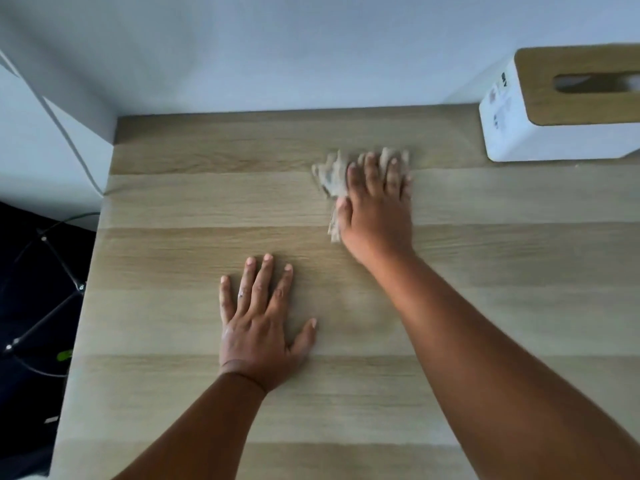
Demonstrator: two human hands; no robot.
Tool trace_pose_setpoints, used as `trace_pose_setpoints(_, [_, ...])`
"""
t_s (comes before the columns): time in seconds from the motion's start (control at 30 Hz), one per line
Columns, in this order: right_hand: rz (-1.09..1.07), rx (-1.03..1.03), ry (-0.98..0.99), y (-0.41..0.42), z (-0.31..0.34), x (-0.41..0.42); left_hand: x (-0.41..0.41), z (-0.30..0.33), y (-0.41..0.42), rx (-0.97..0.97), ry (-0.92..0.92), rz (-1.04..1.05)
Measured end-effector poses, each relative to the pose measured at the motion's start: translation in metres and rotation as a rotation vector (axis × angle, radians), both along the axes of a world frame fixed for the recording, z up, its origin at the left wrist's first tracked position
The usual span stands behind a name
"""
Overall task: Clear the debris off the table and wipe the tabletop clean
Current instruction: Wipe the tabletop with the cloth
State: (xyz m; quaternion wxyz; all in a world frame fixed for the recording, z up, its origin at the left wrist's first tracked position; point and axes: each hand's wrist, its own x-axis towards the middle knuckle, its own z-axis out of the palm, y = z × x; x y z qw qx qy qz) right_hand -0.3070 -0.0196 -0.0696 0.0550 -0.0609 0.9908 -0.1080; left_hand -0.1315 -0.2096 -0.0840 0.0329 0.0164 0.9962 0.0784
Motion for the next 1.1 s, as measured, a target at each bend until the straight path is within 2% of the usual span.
trace_pose_setpoints(0.13, [0.173,0.089,-0.002,0.050,-0.004,0.093,0.001,-0.001,-0.001,0.008,0.014,0.001])
trace_pose_setpoints(0.3, [-0.181,0.229,-0.122,0.160,0.006,0.095,0.002,-0.005,-0.001,0.016,0.048,0.002])
trace_pose_setpoints(0.43, [-0.377,0.222,-0.164,0.134,0.008,0.059,0.000,-0.003,0.000,0.019,0.047,0.002])
trace_pose_setpoints(0.53, [-0.254,0.207,-0.109,0.080,0.003,0.063,0.000,-0.003,0.001,0.022,0.045,0.006])
trace_pose_setpoints(0.63, [-0.068,0.161,-0.029,0.042,-0.001,0.106,0.001,-0.004,0.000,0.027,0.056,0.009])
trace_pose_setpoints(0.73, [0.133,0.132,-0.033,0.055,-0.005,0.165,0.001,-0.005,0.000,0.040,0.057,0.013])
trace_pose_setpoints(0.8, [0.156,0.138,-0.053,0.096,-0.004,0.191,0.001,-0.005,0.000,0.051,0.064,0.017])
trace_pose_setpoints(0.87, [0.025,0.174,-0.100,0.145,0.001,0.197,0.001,-0.005,0.000,0.063,0.068,0.018])
trace_pose_setpoints(0.97, [-0.285,0.228,-0.216,0.192,0.009,0.175,0.001,-0.006,-0.001,0.068,0.075,0.012])
trace_pose_setpoints(1.1, [-0.554,0.184,-0.224,0.157,0.008,0.142,0.000,-0.002,0.000,0.079,0.045,0.011])
